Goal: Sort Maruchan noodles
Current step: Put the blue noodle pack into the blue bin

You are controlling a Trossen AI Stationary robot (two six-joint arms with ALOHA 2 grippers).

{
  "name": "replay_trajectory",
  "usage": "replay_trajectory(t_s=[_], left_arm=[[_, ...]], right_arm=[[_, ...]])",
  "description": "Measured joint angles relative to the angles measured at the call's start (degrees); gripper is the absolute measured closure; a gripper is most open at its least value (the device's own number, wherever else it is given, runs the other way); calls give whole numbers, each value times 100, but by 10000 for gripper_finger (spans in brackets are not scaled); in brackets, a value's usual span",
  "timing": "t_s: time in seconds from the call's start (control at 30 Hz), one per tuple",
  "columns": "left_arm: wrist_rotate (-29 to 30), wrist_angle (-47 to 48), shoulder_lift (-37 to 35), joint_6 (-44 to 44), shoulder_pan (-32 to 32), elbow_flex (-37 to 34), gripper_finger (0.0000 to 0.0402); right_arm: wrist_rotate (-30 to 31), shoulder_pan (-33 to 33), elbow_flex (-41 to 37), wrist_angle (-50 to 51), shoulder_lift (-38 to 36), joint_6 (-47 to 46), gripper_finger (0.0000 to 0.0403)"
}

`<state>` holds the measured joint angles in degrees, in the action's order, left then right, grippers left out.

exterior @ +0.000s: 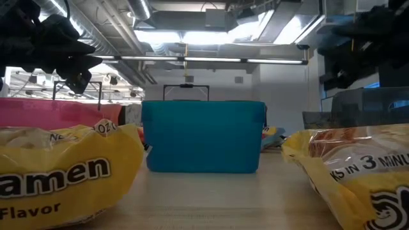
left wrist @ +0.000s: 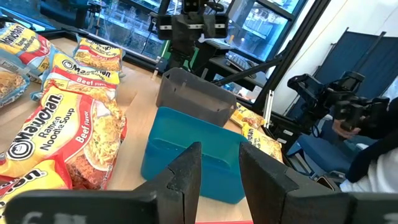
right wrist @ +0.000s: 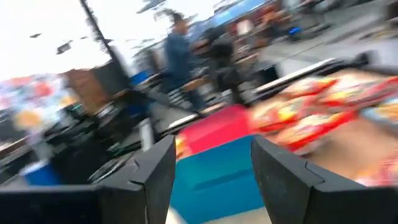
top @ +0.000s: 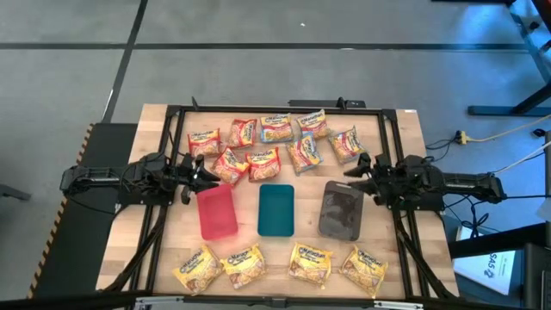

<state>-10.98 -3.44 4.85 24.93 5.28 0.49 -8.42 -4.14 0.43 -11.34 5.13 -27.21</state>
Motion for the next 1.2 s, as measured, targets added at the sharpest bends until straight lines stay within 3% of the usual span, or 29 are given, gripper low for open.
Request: replay_trajectory(t_s=[0.37, 0.63, 0.87, 1.03, 1.2], left_arm=[[0, 0, -1, 0, 0, 0, 299], [25, -5, -1, 0, 0, 1, 299], [802, -604, 1, 9, 0, 0, 299], [1082, -1665, -1, 6, 0, 0, 299], [1238, -2111, -3, -82, 0, 2, 299]], right_arm=[[1056, 1, 0, -2, 0, 136, 198], [1812, 2, 0, 105, 0, -444, 198], [2655, 2, 0, -312, 0, -1137, 198], [2980, 2, 175, -1166, 4, -411, 198], [3658, 0, 1082, -496, 88, 725, 198]])
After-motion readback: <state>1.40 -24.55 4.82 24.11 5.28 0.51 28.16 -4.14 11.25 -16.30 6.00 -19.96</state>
